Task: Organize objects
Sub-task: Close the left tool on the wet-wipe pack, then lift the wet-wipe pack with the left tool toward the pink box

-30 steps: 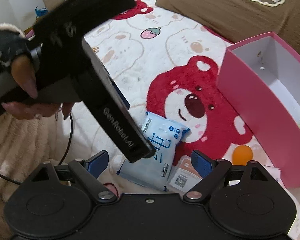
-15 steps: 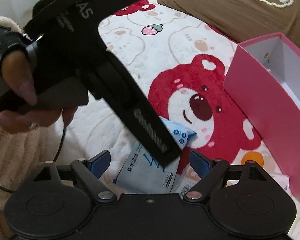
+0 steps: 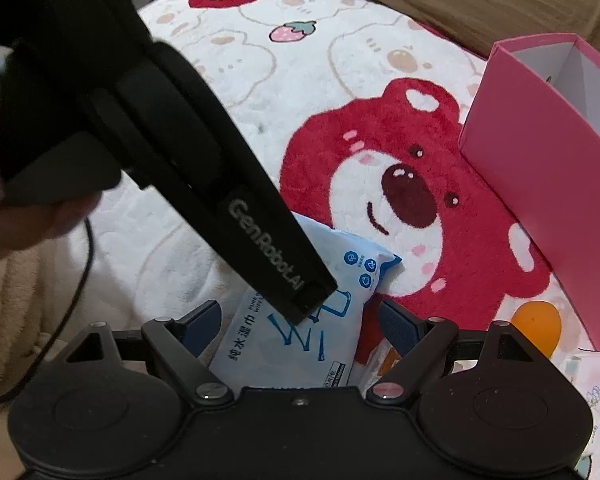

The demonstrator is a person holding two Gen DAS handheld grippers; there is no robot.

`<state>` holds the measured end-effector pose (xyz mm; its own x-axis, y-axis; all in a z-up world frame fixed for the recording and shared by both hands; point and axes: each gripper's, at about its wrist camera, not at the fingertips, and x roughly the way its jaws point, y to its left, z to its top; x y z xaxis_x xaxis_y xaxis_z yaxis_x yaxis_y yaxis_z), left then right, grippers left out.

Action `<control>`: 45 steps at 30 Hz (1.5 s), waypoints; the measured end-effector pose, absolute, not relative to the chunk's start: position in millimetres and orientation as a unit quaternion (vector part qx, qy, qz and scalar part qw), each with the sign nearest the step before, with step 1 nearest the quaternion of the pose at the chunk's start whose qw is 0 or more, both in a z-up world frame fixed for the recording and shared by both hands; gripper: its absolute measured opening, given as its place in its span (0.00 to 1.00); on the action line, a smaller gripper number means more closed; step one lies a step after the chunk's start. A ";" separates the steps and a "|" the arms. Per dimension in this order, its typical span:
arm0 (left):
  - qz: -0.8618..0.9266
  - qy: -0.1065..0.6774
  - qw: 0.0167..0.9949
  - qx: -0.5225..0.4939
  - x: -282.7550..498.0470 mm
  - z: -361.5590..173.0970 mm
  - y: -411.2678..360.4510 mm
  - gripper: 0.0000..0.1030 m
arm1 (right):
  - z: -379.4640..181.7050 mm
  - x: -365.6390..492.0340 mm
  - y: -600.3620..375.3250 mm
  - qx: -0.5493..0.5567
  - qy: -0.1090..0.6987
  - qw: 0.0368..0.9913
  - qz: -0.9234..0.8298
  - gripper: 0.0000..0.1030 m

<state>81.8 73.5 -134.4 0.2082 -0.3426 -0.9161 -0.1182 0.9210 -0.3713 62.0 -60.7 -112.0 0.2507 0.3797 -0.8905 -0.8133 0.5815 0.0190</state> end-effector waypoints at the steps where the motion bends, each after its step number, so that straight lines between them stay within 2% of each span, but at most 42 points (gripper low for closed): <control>1: -0.075 0.624 0.756 -0.184 81.8 -134.3 73.2 0.47 | -114.4 62.9 -60.3 -0.233 0.469 0.755 0.394 0.85; 15: -0.082 0.611 0.766 -0.182 83.1 -133.8 67.9 0.35 | -137.6 67.5 -56.1 -0.229 0.469 0.752 0.403 0.86; 22: -0.091 0.604 0.771 -0.180 81.4 -129.5 68.9 0.35 | -132.8 65.3 -64.6 -0.199 0.460 0.770 0.396 0.70; 25: -0.097 0.595 0.778 -0.178 80.7 -127.0 67.1 0.34 | -129.3 63.8 -66.3 -0.192 0.456 0.776 0.390 0.67; 37: -0.110 0.540 0.820 -0.155 78.9 -108.2 57.1 0.34 | -106.3 72.5 -78.6 -0.103 0.463 0.811 0.342 0.60; 45: -0.112 0.512 0.834 -0.176 92.2 -101.2 65.5 0.32 | -100.8 83.7 -94.6 -0.043 0.455 0.829 0.322 0.56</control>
